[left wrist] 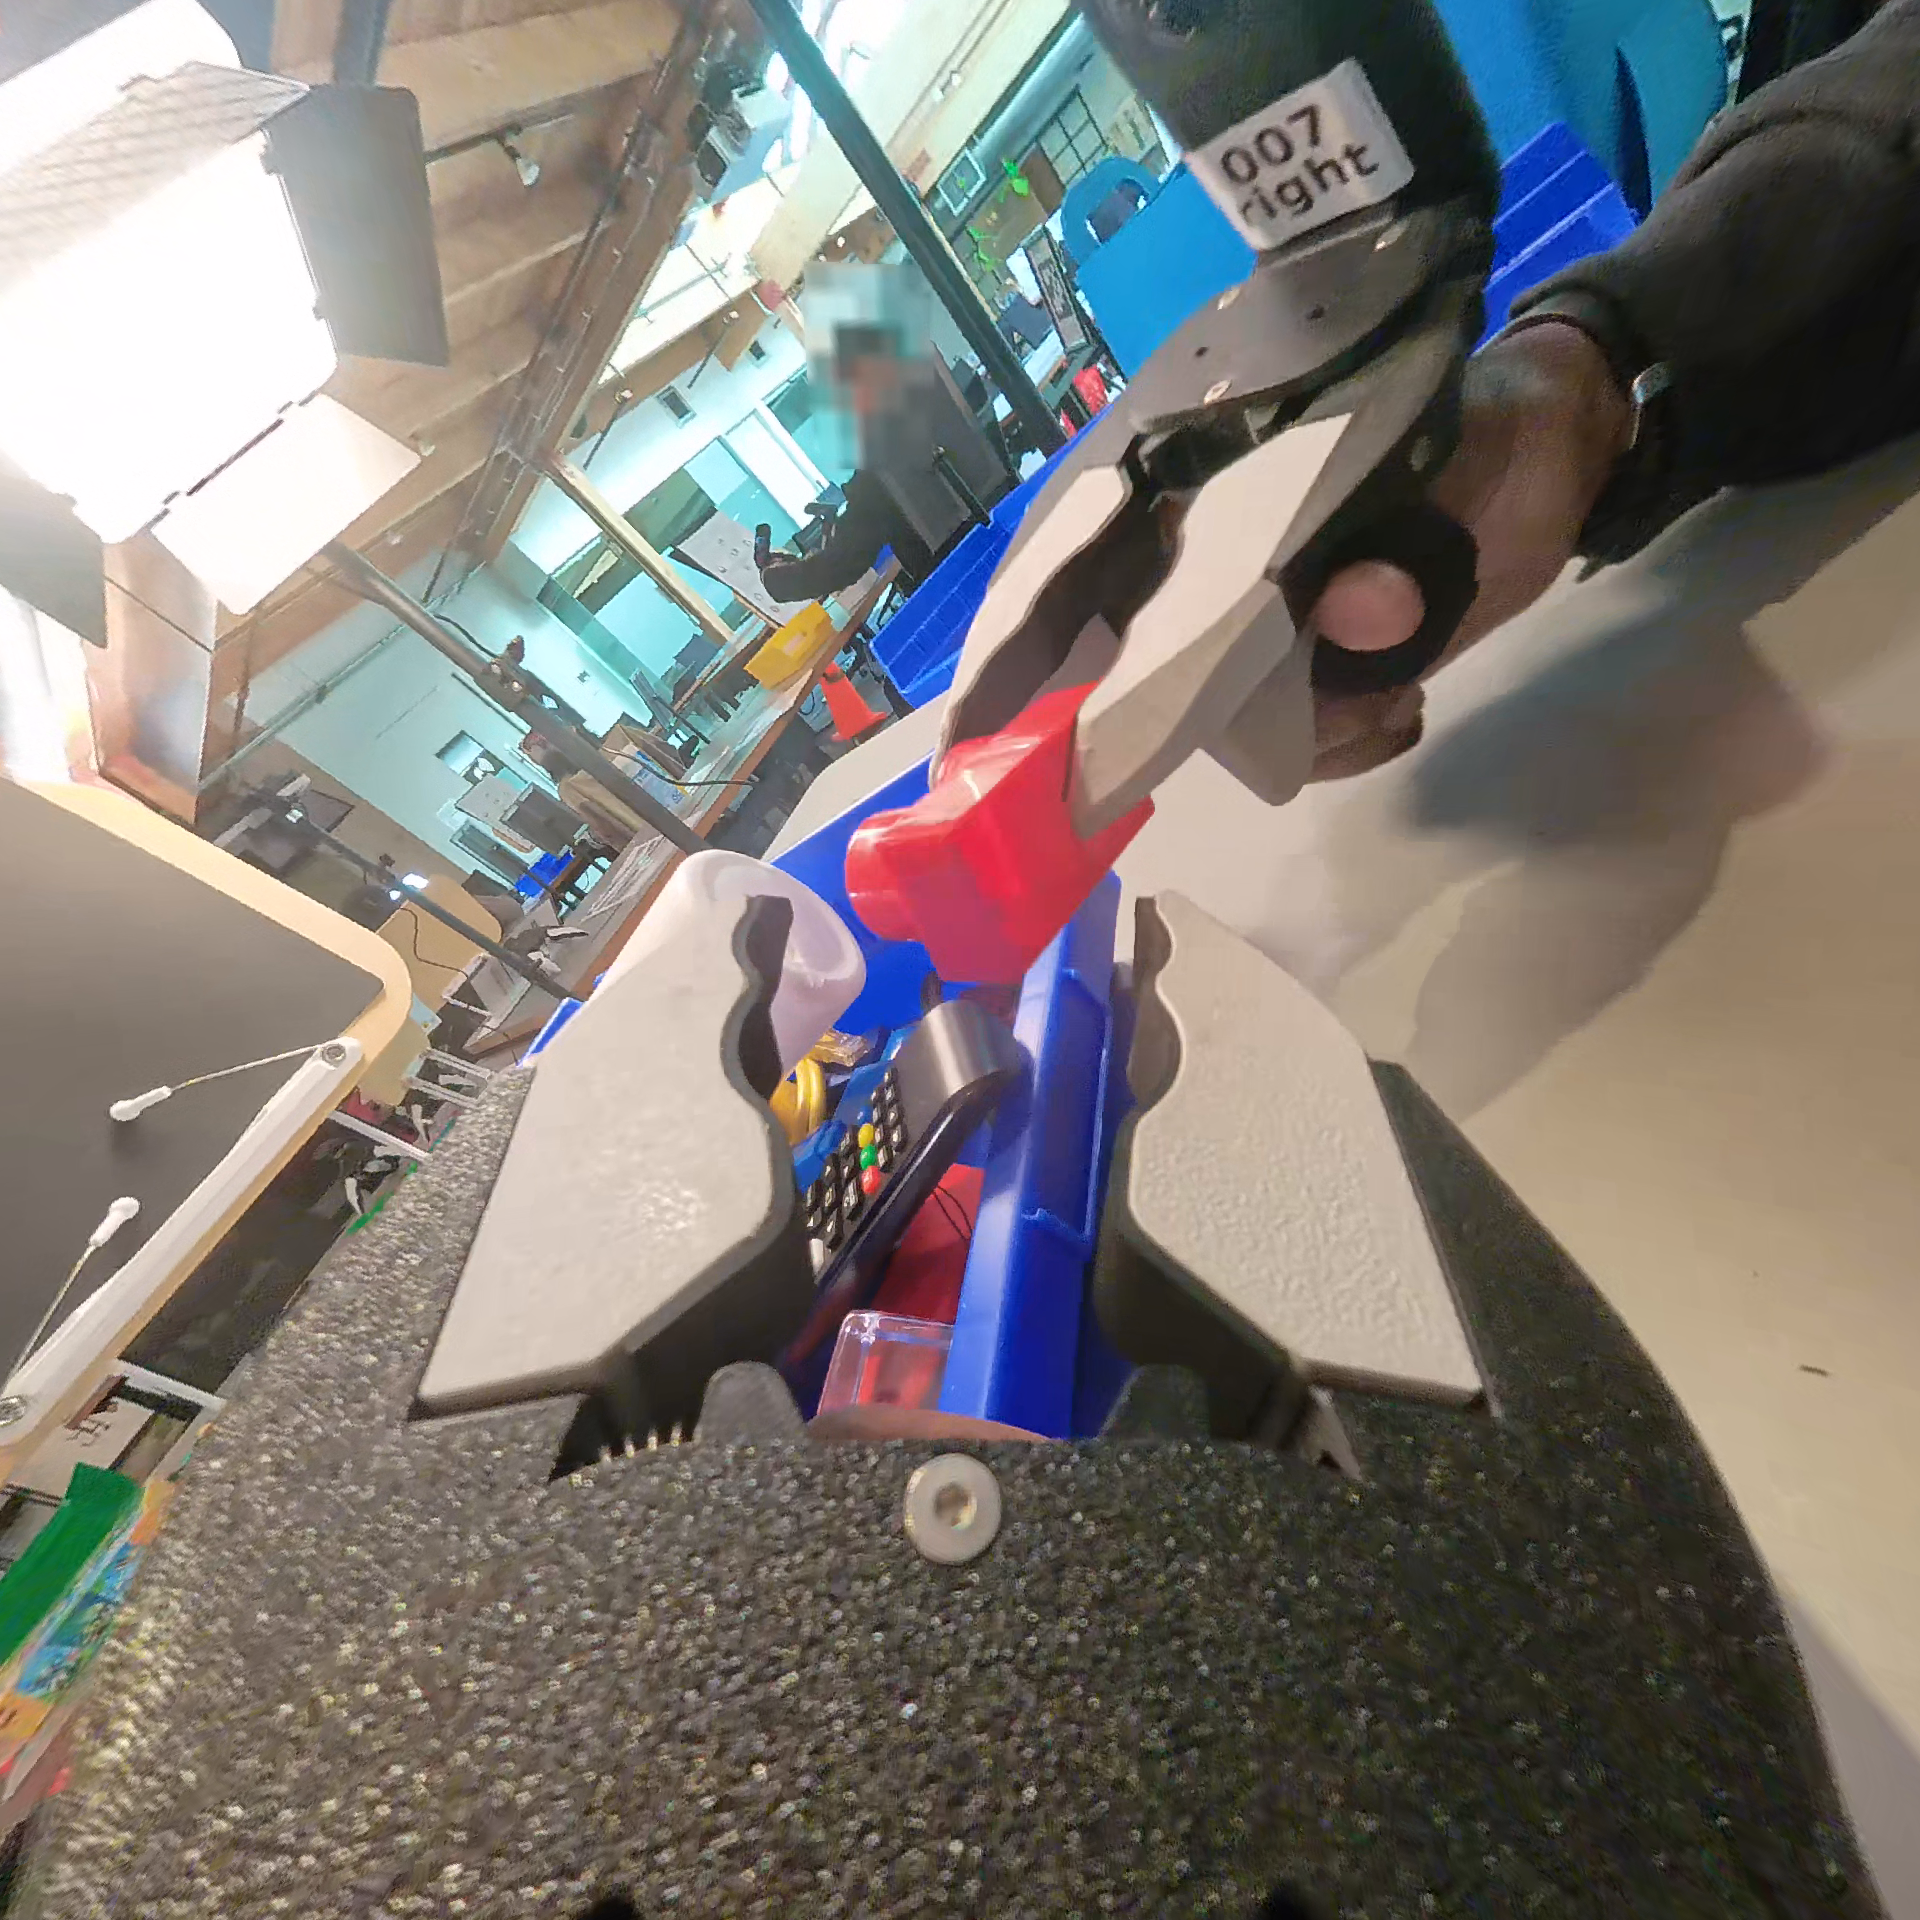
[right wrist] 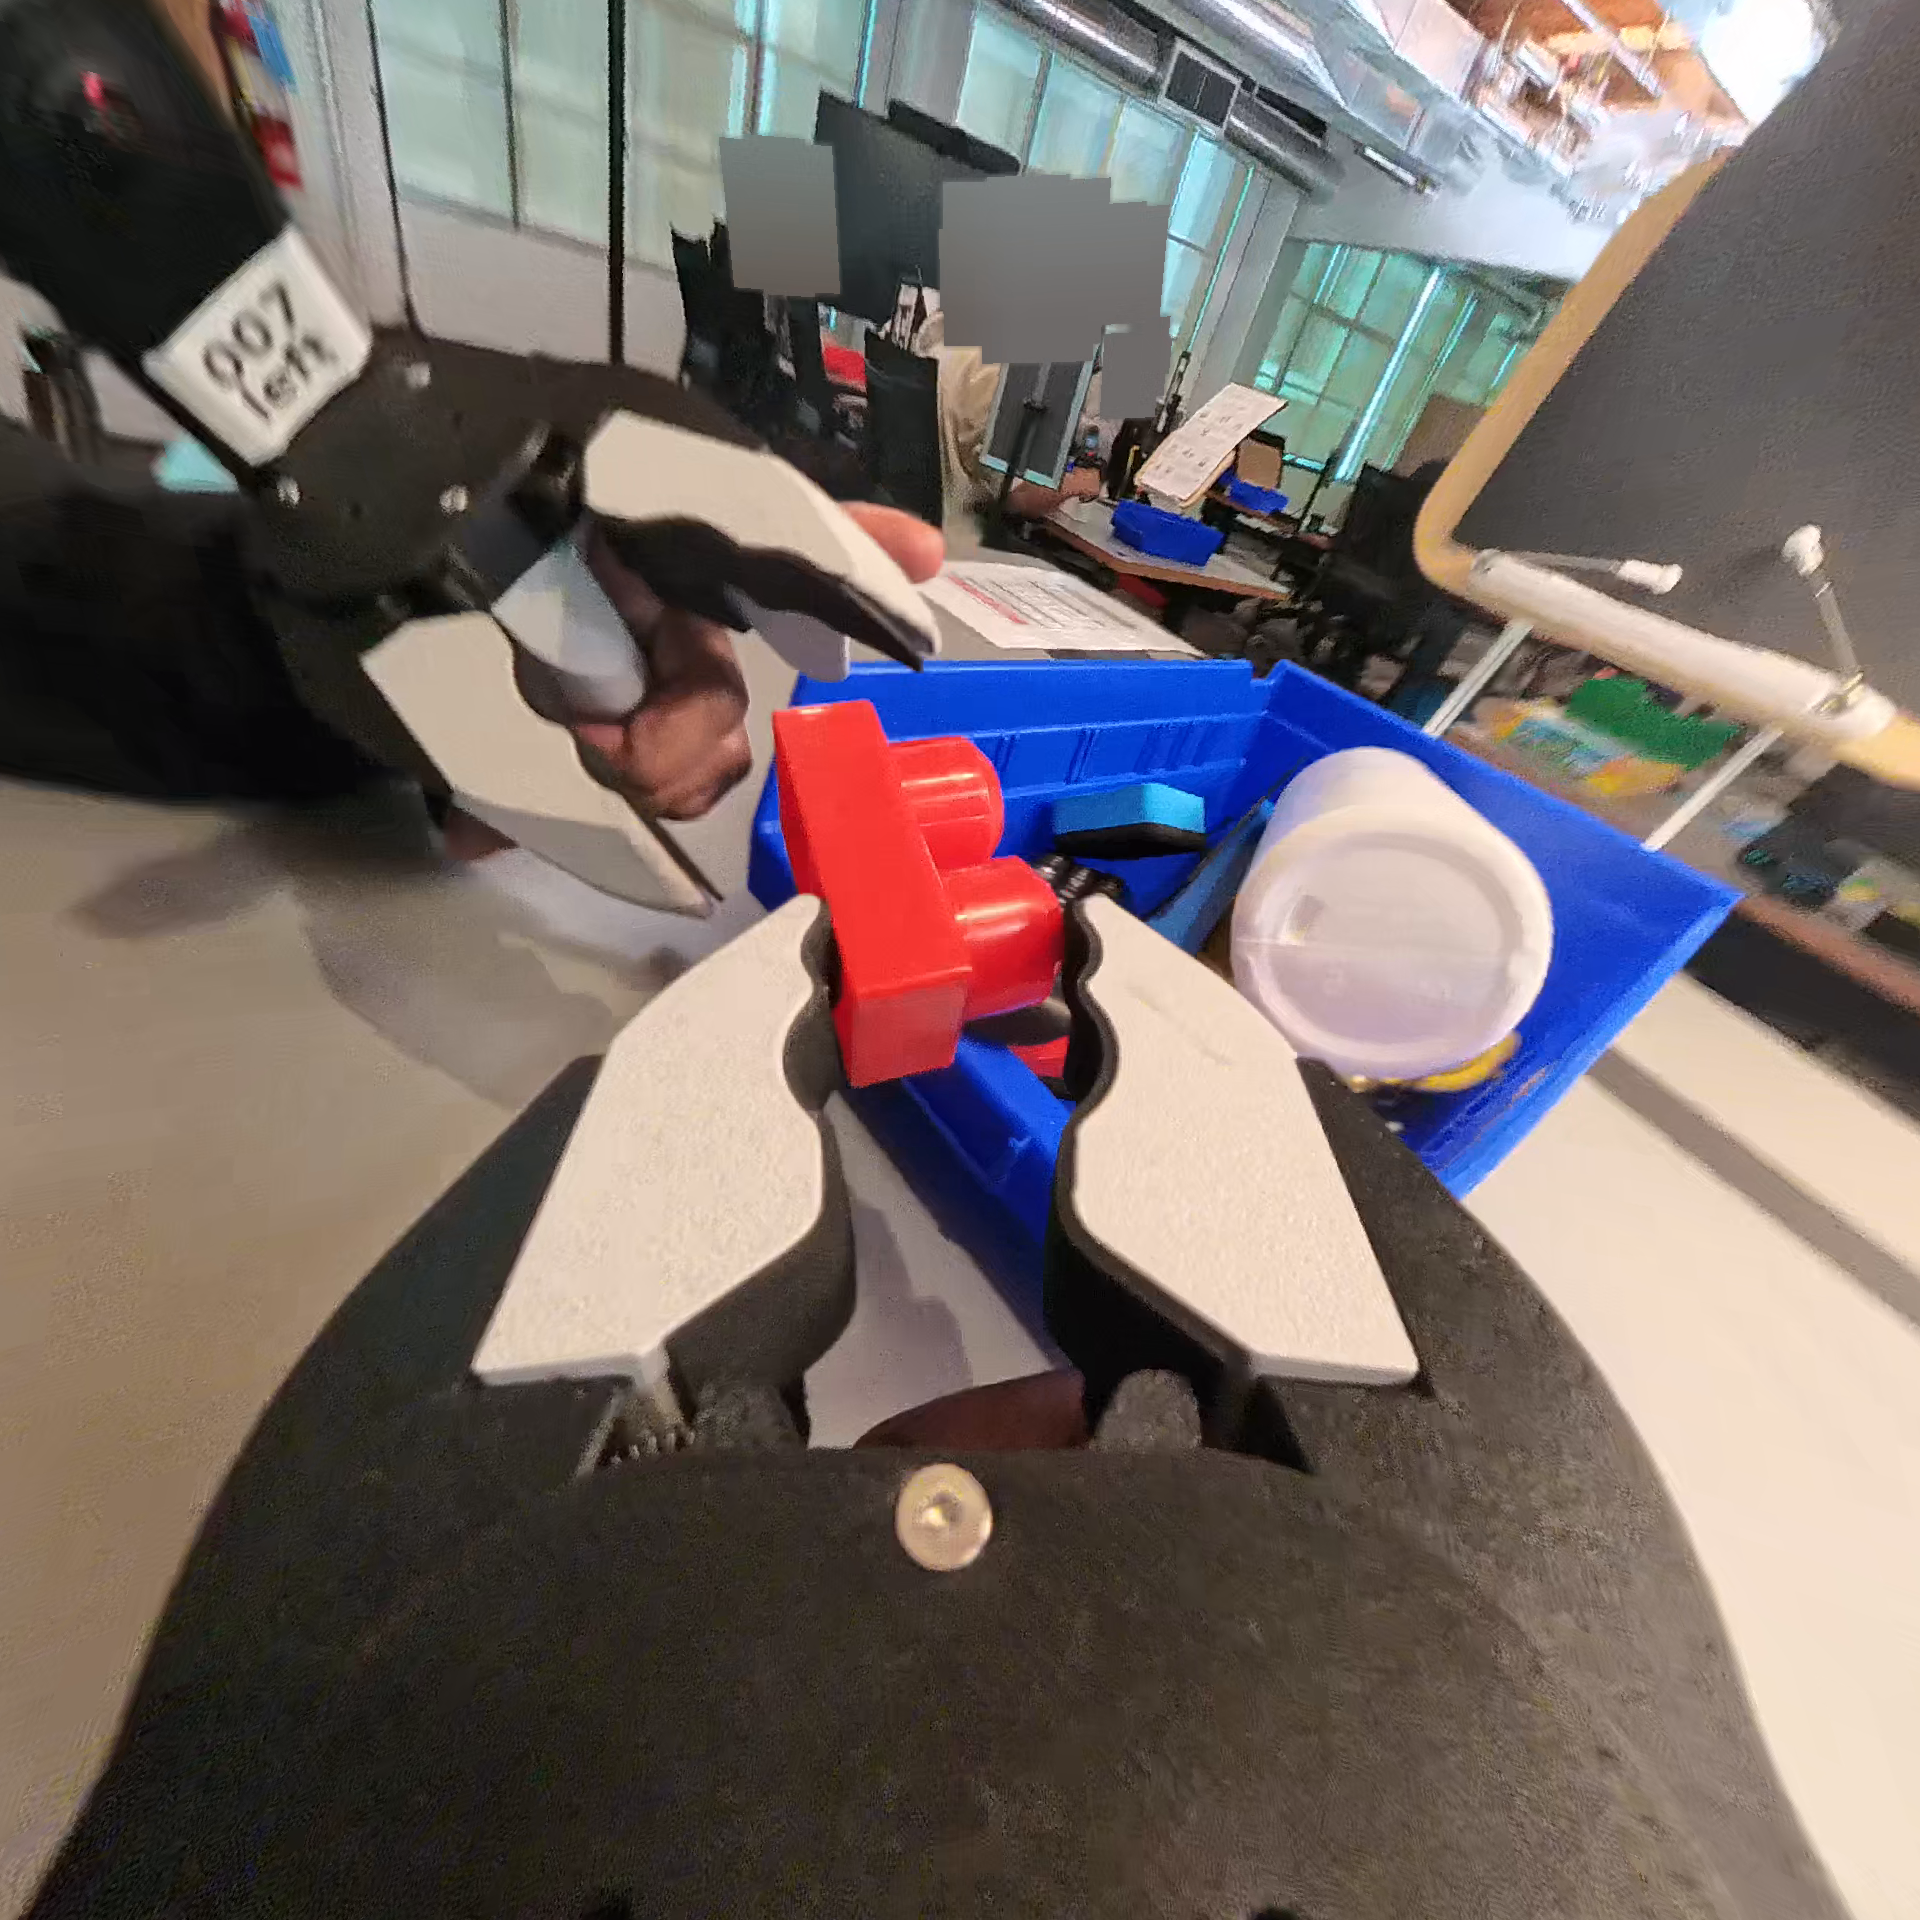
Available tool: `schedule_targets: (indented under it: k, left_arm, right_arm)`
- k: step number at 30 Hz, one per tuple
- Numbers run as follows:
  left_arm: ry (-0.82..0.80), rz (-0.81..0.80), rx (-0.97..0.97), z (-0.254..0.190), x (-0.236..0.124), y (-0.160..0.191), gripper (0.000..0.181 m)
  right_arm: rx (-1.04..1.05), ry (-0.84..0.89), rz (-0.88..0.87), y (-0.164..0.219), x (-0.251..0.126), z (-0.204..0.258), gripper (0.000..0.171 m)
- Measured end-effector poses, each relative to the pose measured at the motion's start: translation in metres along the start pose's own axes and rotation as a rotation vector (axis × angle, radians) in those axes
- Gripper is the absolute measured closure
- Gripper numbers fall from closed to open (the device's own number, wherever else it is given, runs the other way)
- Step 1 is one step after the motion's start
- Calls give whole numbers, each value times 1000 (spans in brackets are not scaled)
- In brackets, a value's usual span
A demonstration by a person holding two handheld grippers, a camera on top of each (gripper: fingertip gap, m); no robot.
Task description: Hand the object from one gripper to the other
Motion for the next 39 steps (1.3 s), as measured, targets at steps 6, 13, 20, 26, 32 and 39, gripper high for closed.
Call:
schedule_targets:
  k: [6,13,20,26,32,39]
  left_arm:
    - [7,13,129,-9,3,2,115]
    - [58,6,380,-21,2,3,111]
    - [159,51,411,-33,1,11,140]
    - [65,116,98,-12,2,13,140]
    - [-10,74,-299,3,4,8,141]
    - [-69,110,-378,3,7,17,141]
  right_arm:
    - [358,-69,0,5,3,0,131]
    - [555,-233,108,18,4,18,130]
    - [480,-302,163,20,4,32,130]
    - [135,-127,47,7,2,13,122]
    - [-220,-51,-44,-9,-2,18,121]
    - [-370,-11,-34,-6,2,27,126]
Point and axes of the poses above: each gripper's, where its closed fingertips meet, x out along the fingers, y out of its underside, z = x × y across the jaws, the point moved 4 cm from there along -x, back along the fingers, and after that the axes turned 11 degrees about -z, right-handed, at the moved point
